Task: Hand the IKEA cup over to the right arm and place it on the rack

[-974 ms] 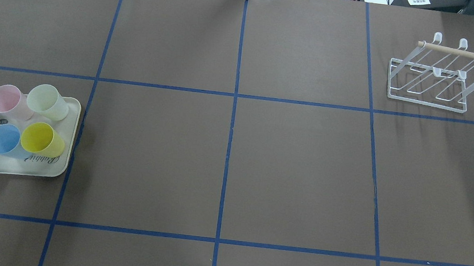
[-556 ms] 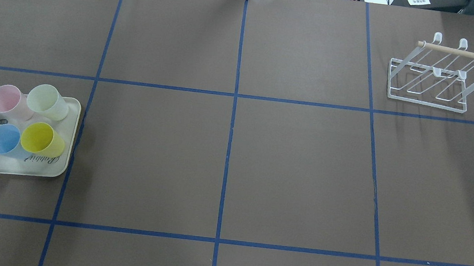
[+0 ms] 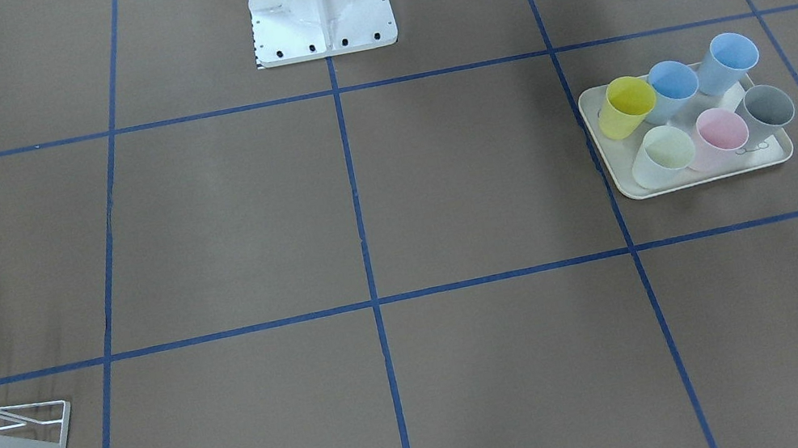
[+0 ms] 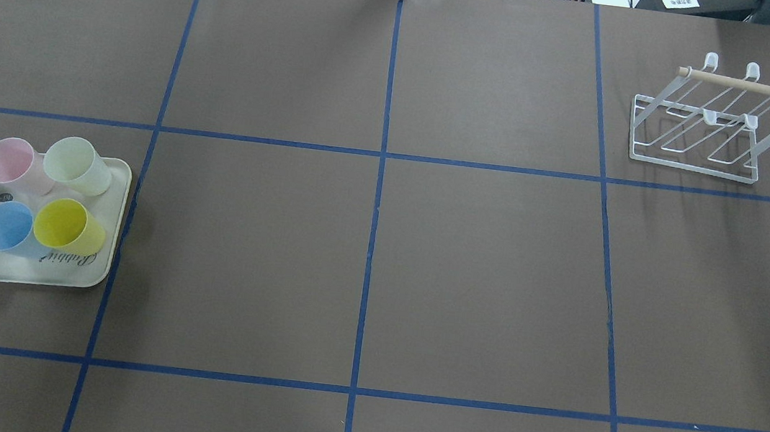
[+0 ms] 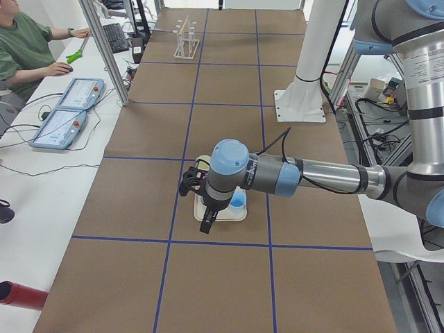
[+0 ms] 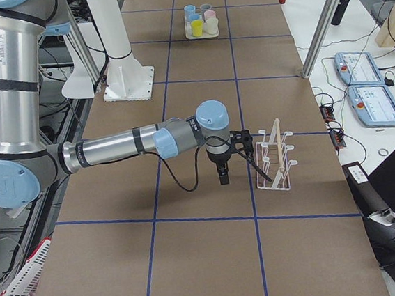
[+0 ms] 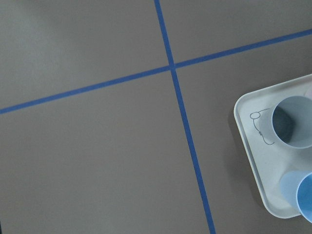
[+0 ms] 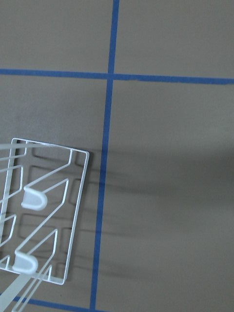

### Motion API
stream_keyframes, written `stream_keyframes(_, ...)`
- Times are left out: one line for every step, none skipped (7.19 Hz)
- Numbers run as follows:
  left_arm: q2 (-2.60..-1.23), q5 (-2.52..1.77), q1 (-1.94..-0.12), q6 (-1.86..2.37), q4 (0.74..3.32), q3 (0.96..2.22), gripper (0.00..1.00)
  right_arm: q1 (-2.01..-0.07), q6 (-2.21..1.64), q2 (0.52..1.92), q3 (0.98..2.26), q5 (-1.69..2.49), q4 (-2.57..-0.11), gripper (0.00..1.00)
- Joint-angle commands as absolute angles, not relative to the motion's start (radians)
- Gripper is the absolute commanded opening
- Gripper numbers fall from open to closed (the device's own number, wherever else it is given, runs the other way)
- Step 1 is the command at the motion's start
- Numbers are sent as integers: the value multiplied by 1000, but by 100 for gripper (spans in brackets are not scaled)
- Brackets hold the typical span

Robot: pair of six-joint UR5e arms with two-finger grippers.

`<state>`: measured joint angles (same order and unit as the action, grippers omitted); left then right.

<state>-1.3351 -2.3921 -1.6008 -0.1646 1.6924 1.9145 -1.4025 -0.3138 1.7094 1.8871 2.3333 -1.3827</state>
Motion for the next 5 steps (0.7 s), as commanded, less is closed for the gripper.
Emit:
stream_keyframes(-1339,-2588,-1493,-62,1730,1898,100,-1339,-406,1697,1897,2327,-1324,100)
stream_keyframes(-1335,-2588,-1417,59,1777,1898,100,-1329,-408,1695,1907,2327,-1324,100)
stream_keyframes(-1327,-2482,-1332,183,1851,1899,100,-1319,-410,1695,1919,2327,-1324,100)
stream_keyframes(-1312,-2406,-1271,306,1927,1898,100,-1296,-475,1695,1940,2326,-1324,100)
stream_keyframes(-1295,-2390,-1246,327,1954,1898,100,-1278,-510,1692,1956,2326,-1324,100)
